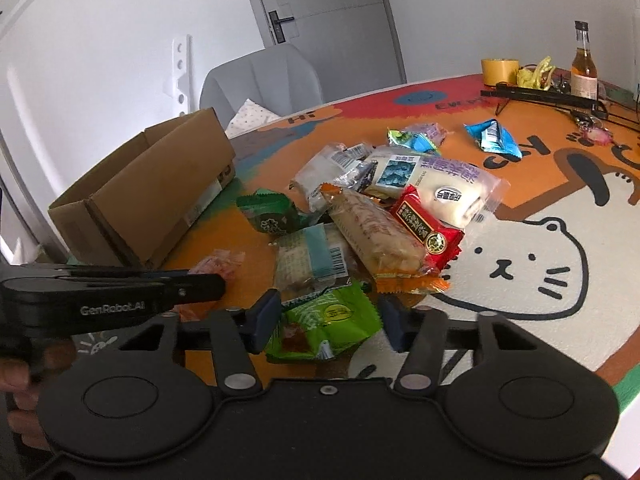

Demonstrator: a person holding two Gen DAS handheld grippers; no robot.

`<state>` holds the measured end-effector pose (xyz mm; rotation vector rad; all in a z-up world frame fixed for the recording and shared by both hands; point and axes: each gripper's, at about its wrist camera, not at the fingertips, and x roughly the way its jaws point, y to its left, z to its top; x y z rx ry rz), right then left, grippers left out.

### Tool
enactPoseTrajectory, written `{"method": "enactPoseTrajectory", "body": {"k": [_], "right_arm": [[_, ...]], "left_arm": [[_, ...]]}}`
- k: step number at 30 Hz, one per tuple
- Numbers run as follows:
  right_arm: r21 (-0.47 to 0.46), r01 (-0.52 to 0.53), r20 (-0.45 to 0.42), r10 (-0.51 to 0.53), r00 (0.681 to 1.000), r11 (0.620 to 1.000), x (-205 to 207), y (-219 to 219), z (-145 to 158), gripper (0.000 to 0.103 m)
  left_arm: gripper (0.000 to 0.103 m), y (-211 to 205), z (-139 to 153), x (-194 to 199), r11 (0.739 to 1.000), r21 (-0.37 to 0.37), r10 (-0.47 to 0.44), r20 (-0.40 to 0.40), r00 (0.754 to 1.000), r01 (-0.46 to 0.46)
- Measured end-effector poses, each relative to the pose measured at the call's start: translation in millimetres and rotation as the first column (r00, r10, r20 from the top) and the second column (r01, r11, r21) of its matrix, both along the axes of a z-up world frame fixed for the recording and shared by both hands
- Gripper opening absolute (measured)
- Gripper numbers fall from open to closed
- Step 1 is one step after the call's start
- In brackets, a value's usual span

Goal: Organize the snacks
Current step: 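Grasp the pink candy packet with the left gripper while the right grasps the green chip bag, then carry both packets over the cardboard box and open both grippers to drop them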

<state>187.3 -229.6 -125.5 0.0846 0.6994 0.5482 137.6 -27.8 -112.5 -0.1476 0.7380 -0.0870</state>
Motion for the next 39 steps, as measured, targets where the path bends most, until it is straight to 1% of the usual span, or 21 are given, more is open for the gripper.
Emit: {"method": "enactPoseTrajectory", "body": {"k": [2, 3, 5, 13, 23, 28, 37, 39], "right_arm": [[0.024, -0.002, -0.012, 0.003, 1.000, 1.000, 0.0, -3.6, 0.8, 0.043], [0.039, -0.004, -0.022, 0.005, 1.000, 0.999, 0.0, -5.3, 1.1, 0.038], [0.064, -0.004, -0.041, 0.006, 0.999, 0.998, -0.9, -7.4, 1.5, 0.036], [0.078, -0.001, 0.009, 0.000, 1.000, 0.997, -12.3, -8.0, 17.8, 0.035], [0.066, -0.011, 0.091, 0.005, 0.996, 0.998, -10.2, 4.7, 48.6, 0.035], [0.061, -0.033, 0.130, 0.024, 0.991, 0.998, -5.3, 18.3, 63.5, 0.035], [0.094, -0.067, 0.166, 0.051, 0.985, 0.993, 8.5, 46.1, 78.9, 0.035], [0.103, -0.080, 0.176, 0.061, 0.983, 0.991, 10.8, 53.1, 82.0, 0.035]], "left_arm": [[0.019, 0.6, 1.6, -3.5, 1.000, -0.002, 0.000, 0.003, 1.000, 0.000], [0.019, 0.8, 3.2, -5.6, 1.000, -0.002, 0.000, 0.009, 1.000, 0.000], [0.019, 1.8, 7.3, -9.9, 1.000, -0.005, -0.002, 0.022, 1.000, 0.002], [0.018, 7.9, 26.9, -23.0, 1.000, -0.030, 0.003, 0.074, 0.997, 0.000], [0.018, 10.5, 58.0, -26.3, 1.000, -0.022, -0.005, 0.166, 0.986, 0.009], [0.018, 19.5, 73.2, -27.2, 1.000, -0.013, 0.017, 0.212, 0.977, -0.014], [0.018, 43.1, 91.3, -27.4, 0.998, 0.002, 0.064, 0.270, 0.961, -0.067], [0.015, 48.2, 94.9, -27.2, 0.997, 0.008, 0.074, 0.281, 0.957, -0.080]]}}
